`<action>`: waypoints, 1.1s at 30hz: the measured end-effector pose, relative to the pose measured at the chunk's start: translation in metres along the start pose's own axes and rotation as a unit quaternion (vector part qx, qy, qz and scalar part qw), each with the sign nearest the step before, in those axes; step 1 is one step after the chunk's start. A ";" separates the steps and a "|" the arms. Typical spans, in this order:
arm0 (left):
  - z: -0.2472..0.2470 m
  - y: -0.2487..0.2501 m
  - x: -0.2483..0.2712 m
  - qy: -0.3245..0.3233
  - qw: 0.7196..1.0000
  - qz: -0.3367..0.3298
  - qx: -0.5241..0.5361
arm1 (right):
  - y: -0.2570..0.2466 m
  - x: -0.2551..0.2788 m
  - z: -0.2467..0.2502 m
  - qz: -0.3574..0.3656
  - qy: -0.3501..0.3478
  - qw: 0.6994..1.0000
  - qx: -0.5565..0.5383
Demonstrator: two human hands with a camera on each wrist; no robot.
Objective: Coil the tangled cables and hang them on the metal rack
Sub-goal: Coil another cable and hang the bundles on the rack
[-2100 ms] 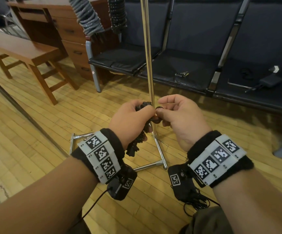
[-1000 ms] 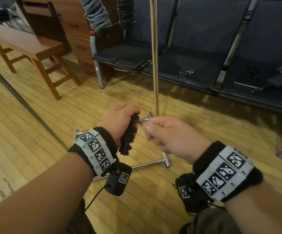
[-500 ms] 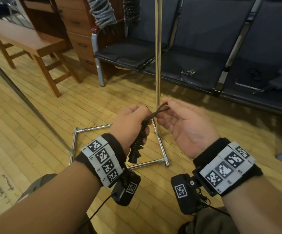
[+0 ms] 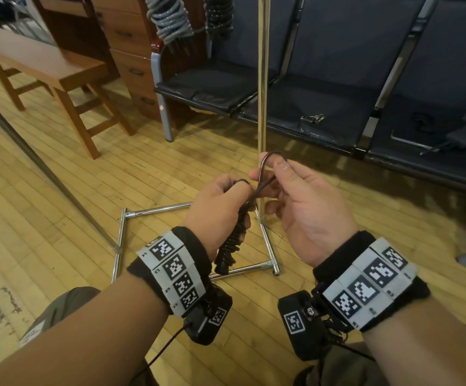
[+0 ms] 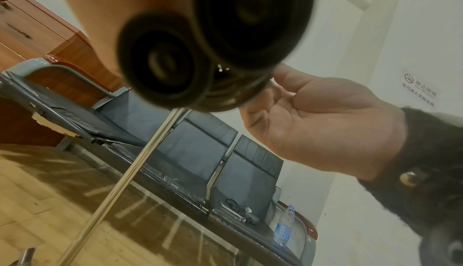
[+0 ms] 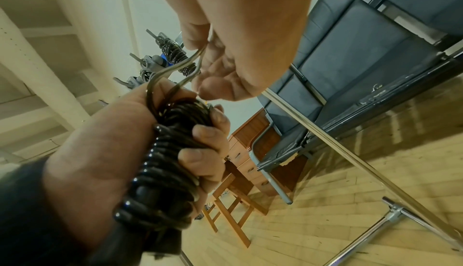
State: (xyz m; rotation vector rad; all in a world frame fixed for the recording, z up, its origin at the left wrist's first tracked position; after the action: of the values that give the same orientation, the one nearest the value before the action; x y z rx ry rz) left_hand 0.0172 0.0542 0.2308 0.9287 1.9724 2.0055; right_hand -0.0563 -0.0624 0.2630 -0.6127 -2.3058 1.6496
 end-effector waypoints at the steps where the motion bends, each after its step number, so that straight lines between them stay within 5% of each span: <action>1: 0.000 0.000 0.000 0.001 1.000 -0.001 0.001 | 0.000 -0.001 0.000 0.003 -0.001 1.000 -0.001; 5: 0.001 0.000 -0.001 0.016 1.000 -0.012 -0.016 | 0.002 -0.002 0.002 0.004 0.003 1.000 -0.020; 9: 0.001 0.005 0.001 0.031 0.996 -0.034 -0.082 | 0.006 -0.004 0.011 -0.001 0.011 0.993 0.117; 14: 0.007 0.006 -0.004 0.039 0.991 -0.028 -0.123 | 0.000 -0.005 -0.003 0.030 -0.089 0.917 0.387; 20: 0.008 0.001 -0.006 0.004 0.987 -0.009 -0.162 | -0.009 -0.007 -0.006 0.039 -0.119 0.895 0.428; 27: 0.004 0.003 -0.004 -0.021 0.985 -0.014 -0.172 | 0.006 -0.009 -0.005 -0.012 -0.127 0.915 0.383; 33: -0.002 0.008 -0.003 -0.021 0.961 -0.045 -0.274 | 0.010 -0.011 0.000 -0.017 -0.116 0.899 0.422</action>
State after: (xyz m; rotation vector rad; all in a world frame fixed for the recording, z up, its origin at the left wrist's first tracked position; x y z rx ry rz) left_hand 0.0211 0.0496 0.2378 0.7192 1.2879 2.2699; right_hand -0.0443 -0.0651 0.2541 -0.1722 -1.4326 2.5290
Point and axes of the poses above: each hand's wrist, its own x-axis away from the middle knuckle, its own z-axis out of the back of the hand, y = z × x, the point moved 10 cm from there along -x, towards the middle knuckle, and after that the axes turned 8 degrees about z, right-handed, at the moved point
